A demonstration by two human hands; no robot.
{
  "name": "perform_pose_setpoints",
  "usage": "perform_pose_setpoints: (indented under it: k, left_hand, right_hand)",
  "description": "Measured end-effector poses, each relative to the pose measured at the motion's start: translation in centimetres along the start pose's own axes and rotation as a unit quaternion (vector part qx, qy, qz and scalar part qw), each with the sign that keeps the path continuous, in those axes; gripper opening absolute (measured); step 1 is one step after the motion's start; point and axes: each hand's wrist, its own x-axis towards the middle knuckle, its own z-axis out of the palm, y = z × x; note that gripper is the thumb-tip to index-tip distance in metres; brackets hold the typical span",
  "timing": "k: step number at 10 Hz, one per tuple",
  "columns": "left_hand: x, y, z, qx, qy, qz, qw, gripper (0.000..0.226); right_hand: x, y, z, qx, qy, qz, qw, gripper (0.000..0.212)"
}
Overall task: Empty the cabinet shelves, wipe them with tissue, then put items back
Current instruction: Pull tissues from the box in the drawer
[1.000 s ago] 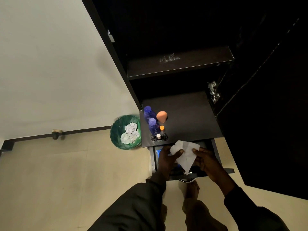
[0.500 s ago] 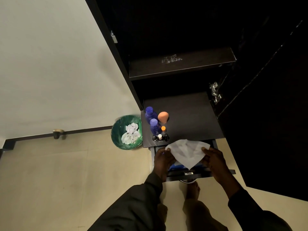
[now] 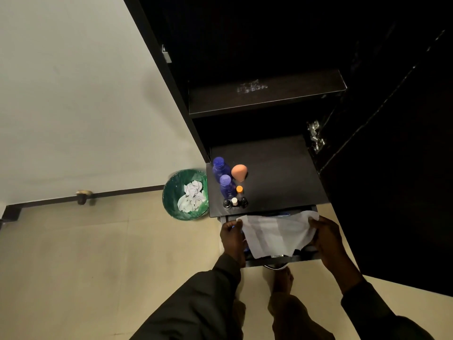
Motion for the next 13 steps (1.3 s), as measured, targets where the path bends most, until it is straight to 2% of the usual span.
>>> perform_pose_setpoints:
  k: [1, 2, 3, 4, 5, 6, 7, 8, 9, 10, 11, 12, 13]
  left_hand:
    - [0.2, -0.2, -0.2, -0.011, -0.009, 0.001, 1.0, 0.006]
    - [0.2, -0.3, -0.3, -0.013, 0.006, 0.011, 1.0, 0.006]
    - [-0.1, -0.3, -0.2, -0.02, 0.016, 0.021, 0.999, 0.005]
    - [-0.6, -0.1, 0.1, -0.038, -0.018, 0.019, 0.999, 0.008]
    - [-1.2, 0.3, 0.4, -0.072, -0.057, -0.01, 0.996, 0.013]
    - [-1.5, 0.5, 0.7, -0.065, -0.085, -0.027, 0.994, 0.022]
    - [-1.7, 0.2, 0.9, -0.053, -0.106, -0.014, 0.993, 0.03]
    - [-1.9, 0.5, 1.0, -0.032, -0.115, -0.014, 0.993, 0.032]
    - [-1.9, 0.6, 0.7, 0.015, -0.145, -0.017, 0.989, 0.024]
    - [-1.8, 0.2, 0.5, 0.105, -0.176, 0.032, 0.978, 0.025]
    - [-2.1, -0.2, 0.8, 0.174, -0.16, 0.151, 0.96, 0.014]
    - [-3.2, -0.3, 2.1, 0.251, -0.197, 0.203, 0.926, 0.015]
    - [-3.7, -0.5, 2.9, 0.266, -0.207, 0.209, 0.918, 0.029]
  right_hand:
    - [0.0, -0.9, 0.0, 0.006, 0.003, 0.004, 1.0, 0.032]
    - [-0.4, -1.9, 0.3, -0.01, 0.045, 0.0, 0.999, 0.026]
    - [-0.6, -2.6, 0.5, -0.033, 0.047, -0.017, 0.998, 0.017]
    - [-1.2, -3.7, 0.3, 0.008, 0.03, 0.039, 0.999, 0.034]
    - [-3.1, -5.4, 0.4, 0.1, -0.048, 0.074, 0.991, 0.037]
    - [-3.6, -5.6, 0.5, 0.07, -0.103, 0.108, 0.986, 0.043]
    - [-4.0, -5.7, 1.6, -0.084, -0.176, 0.106, 0.975, 0.06]
    - [-3.0, -4.2, 1.5, -0.261, -0.195, 0.041, 0.945, 0.106]
    - [-2.9, -4.2, 1.4, -0.288, -0.202, 0.066, 0.934, 0.094]
    - [-3.6, -5.0, 1.5, -0.234, -0.166, 0.074, 0.955, 0.066]
    - [-3.9, -5.0, 1.5, -0.206, -0.137, 0.092, 0.965, 0.065]
    - [-3.3, -4.9, 2.0, -0.199, -0.129, 0.075, 0.969, 0.06]
    - [-3.3, -4.9, 2.3, -0.194, -0.145, 0.074, 0.967, 0.053]
